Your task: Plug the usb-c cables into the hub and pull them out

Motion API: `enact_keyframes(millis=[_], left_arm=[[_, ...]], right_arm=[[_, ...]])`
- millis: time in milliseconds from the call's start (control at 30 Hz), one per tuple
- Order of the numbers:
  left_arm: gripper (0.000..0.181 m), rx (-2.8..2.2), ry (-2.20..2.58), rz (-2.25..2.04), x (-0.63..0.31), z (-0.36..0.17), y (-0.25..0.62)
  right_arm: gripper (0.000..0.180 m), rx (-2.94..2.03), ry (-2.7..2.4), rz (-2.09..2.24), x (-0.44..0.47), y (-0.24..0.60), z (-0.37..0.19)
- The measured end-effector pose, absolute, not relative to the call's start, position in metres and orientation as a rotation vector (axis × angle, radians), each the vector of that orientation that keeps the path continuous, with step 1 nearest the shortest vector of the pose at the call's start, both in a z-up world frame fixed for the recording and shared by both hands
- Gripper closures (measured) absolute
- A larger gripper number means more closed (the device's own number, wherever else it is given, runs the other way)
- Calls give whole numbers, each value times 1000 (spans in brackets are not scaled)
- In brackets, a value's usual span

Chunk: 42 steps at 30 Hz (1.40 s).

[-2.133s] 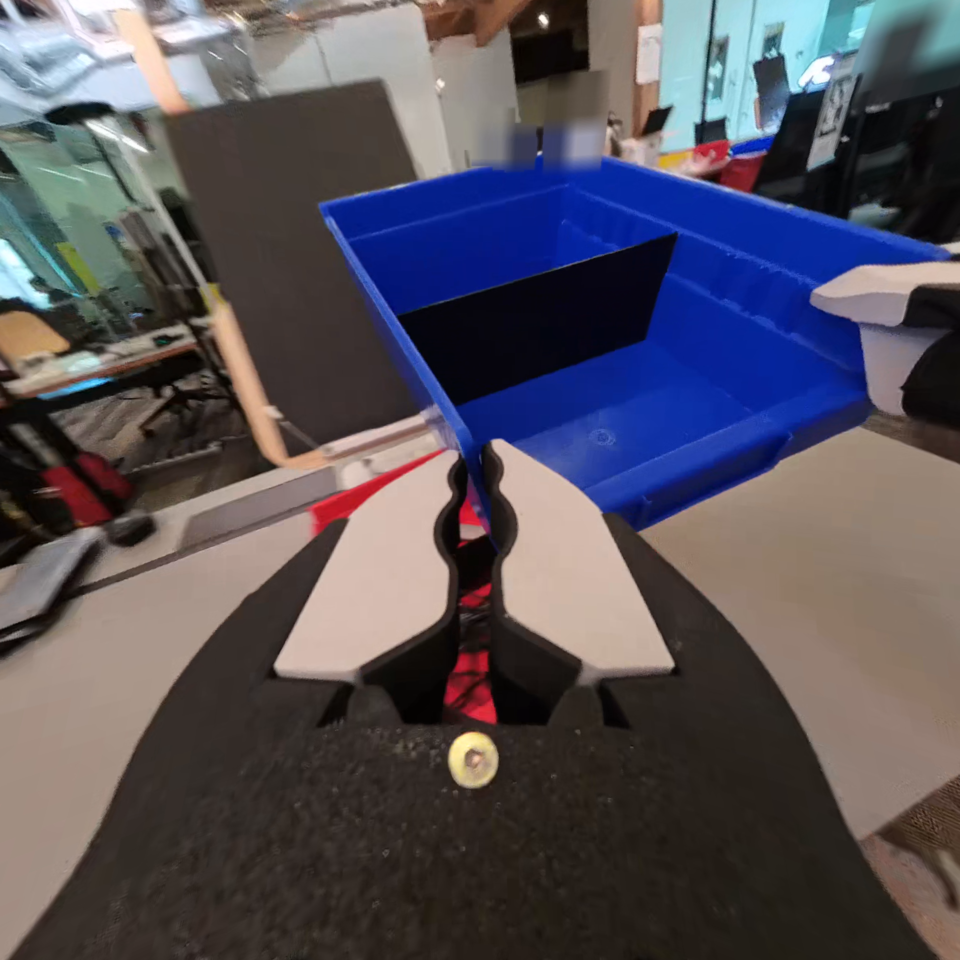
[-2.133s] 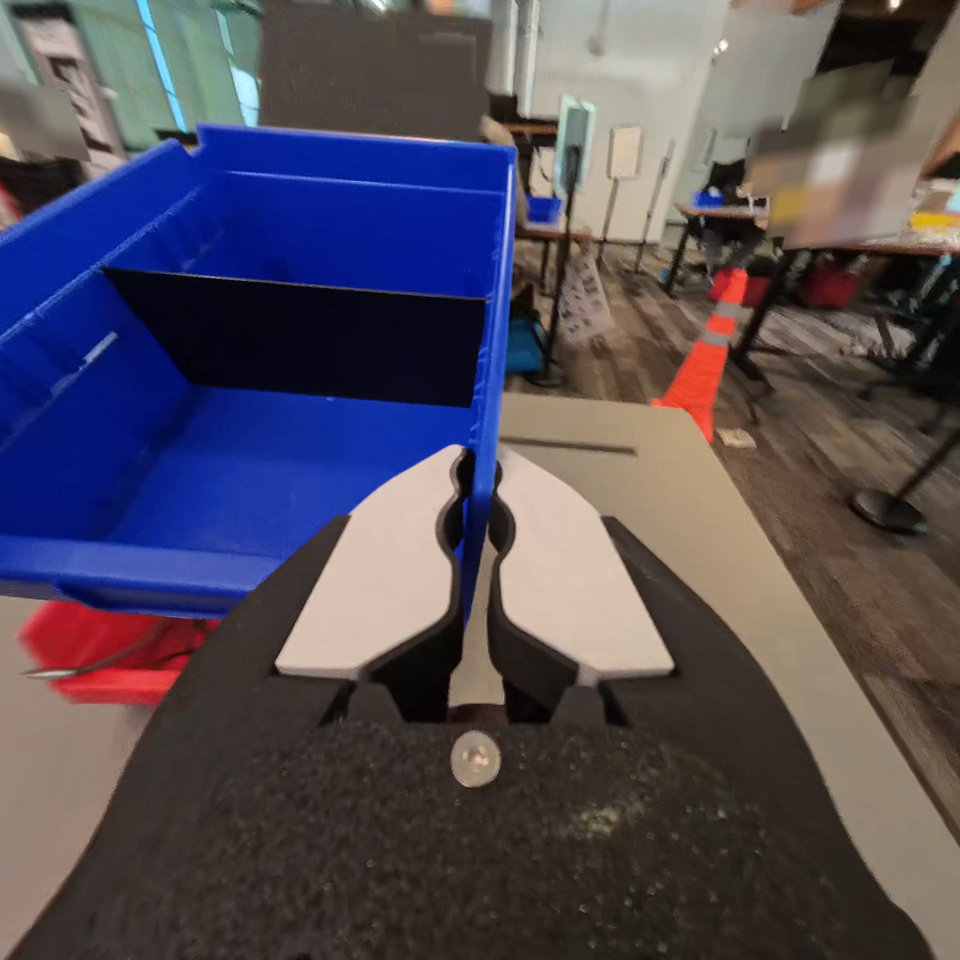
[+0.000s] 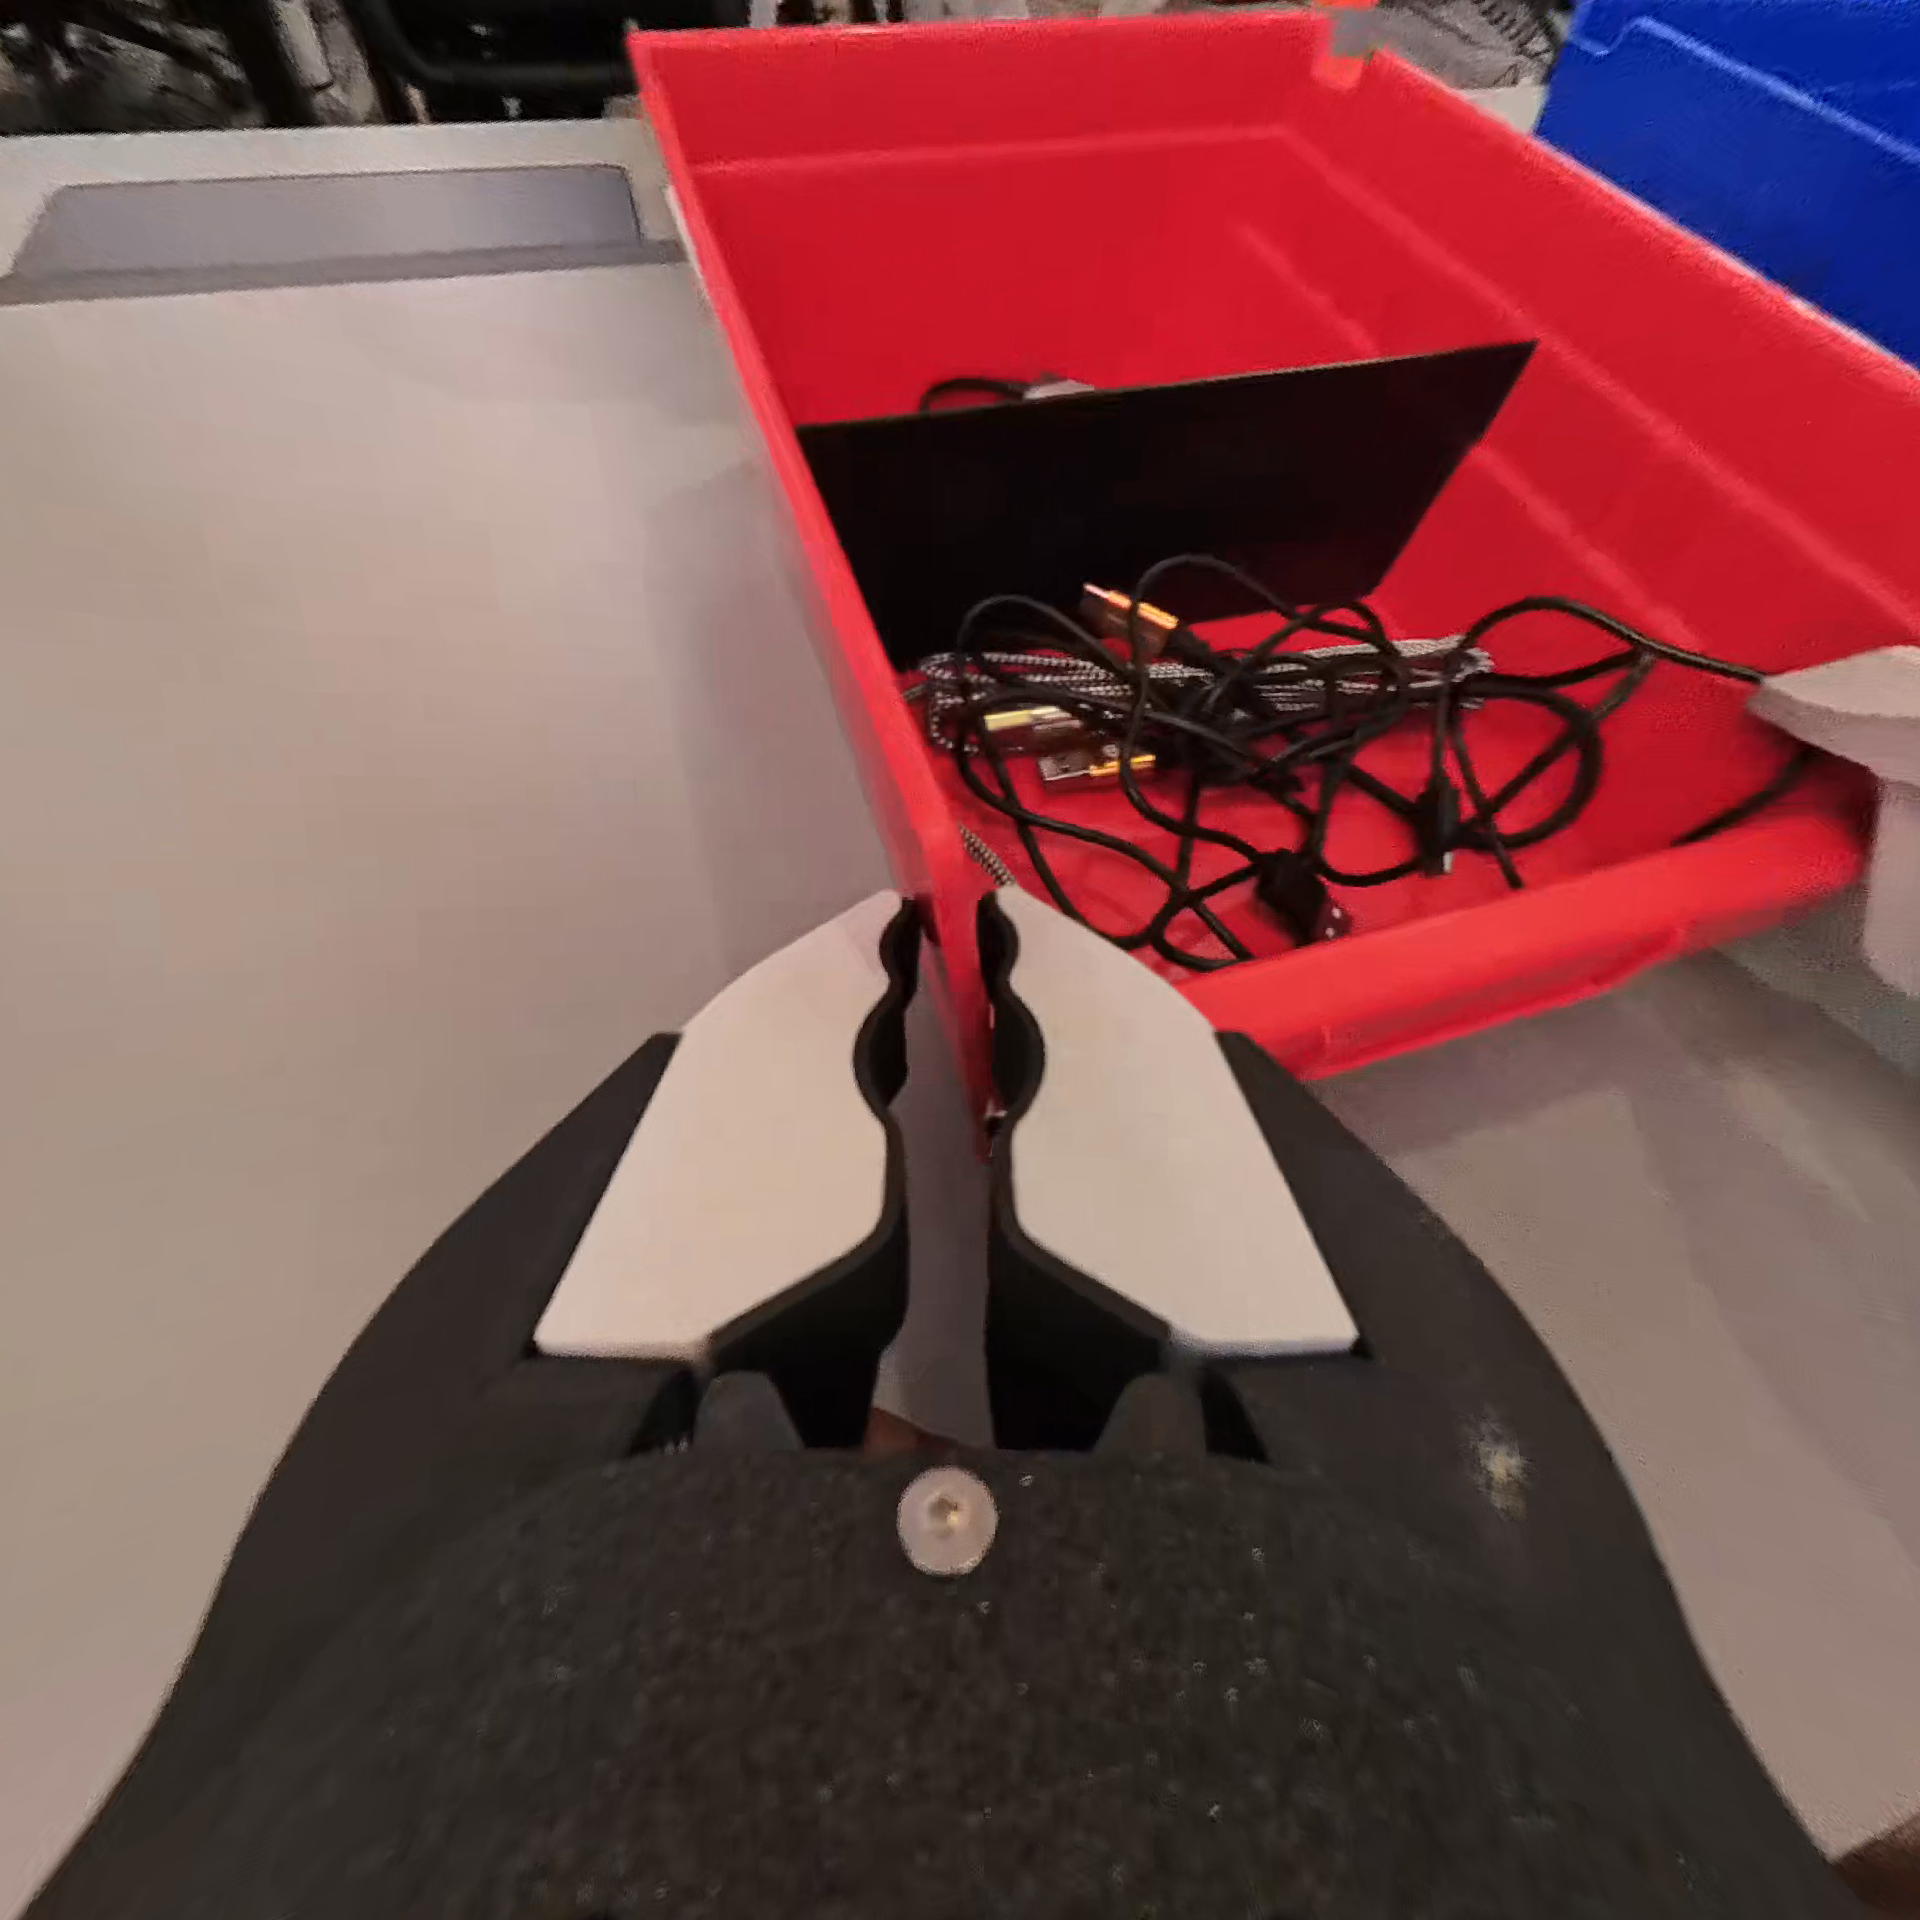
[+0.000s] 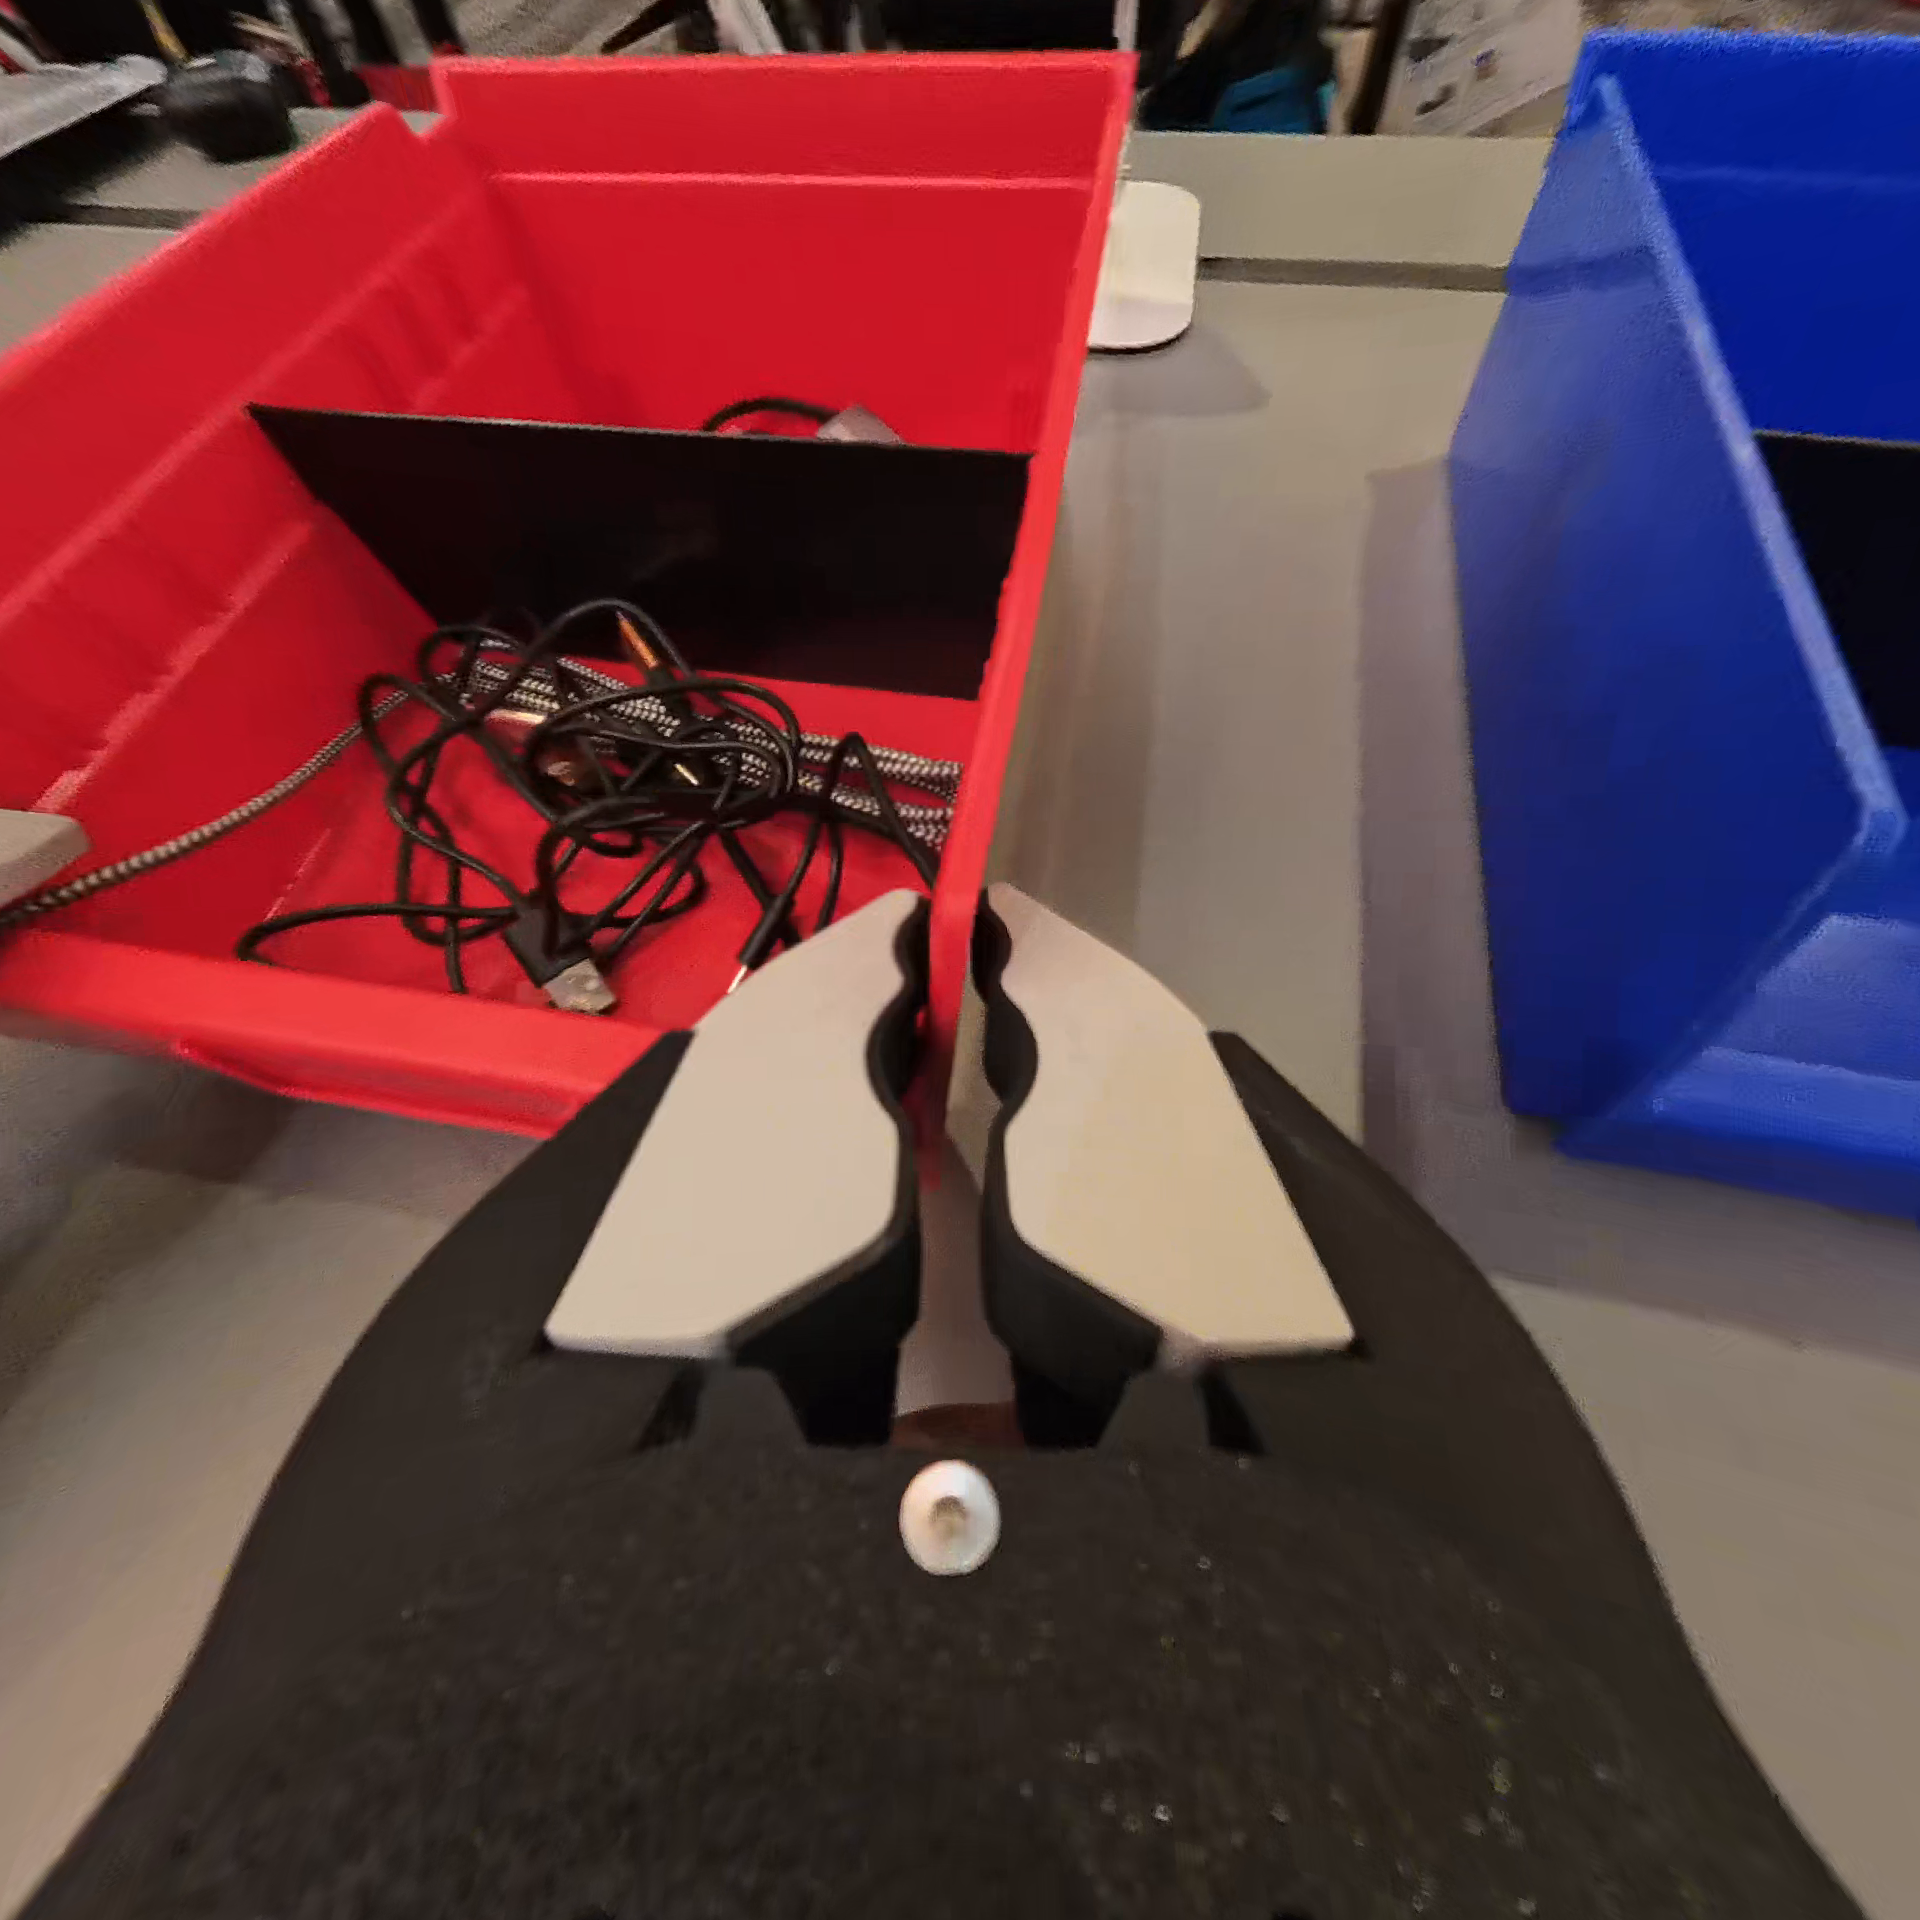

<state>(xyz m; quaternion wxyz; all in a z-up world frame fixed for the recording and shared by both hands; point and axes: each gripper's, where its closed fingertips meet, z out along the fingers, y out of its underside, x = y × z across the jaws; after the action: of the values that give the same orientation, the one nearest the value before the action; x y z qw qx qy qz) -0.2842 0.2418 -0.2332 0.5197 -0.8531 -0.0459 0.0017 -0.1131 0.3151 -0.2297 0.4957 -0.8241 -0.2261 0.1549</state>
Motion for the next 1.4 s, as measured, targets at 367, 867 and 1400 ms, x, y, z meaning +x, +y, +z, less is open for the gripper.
enact_keyframes(millis=[367, 867, 1400], left_arm=[[179, -1988, -162, 209, -367, -191, 202], [179, -2035, -399, 269, -533, -221, 127], [163, -1883, -567, 169, -539, -203, 117]], right_arm=[[175, -1926, -502, 311, -187, 267, -200], [175, -1940, -731, 382, -366, 223, -221], [149, -1743, -1100, 749, -283, 212, -184]])
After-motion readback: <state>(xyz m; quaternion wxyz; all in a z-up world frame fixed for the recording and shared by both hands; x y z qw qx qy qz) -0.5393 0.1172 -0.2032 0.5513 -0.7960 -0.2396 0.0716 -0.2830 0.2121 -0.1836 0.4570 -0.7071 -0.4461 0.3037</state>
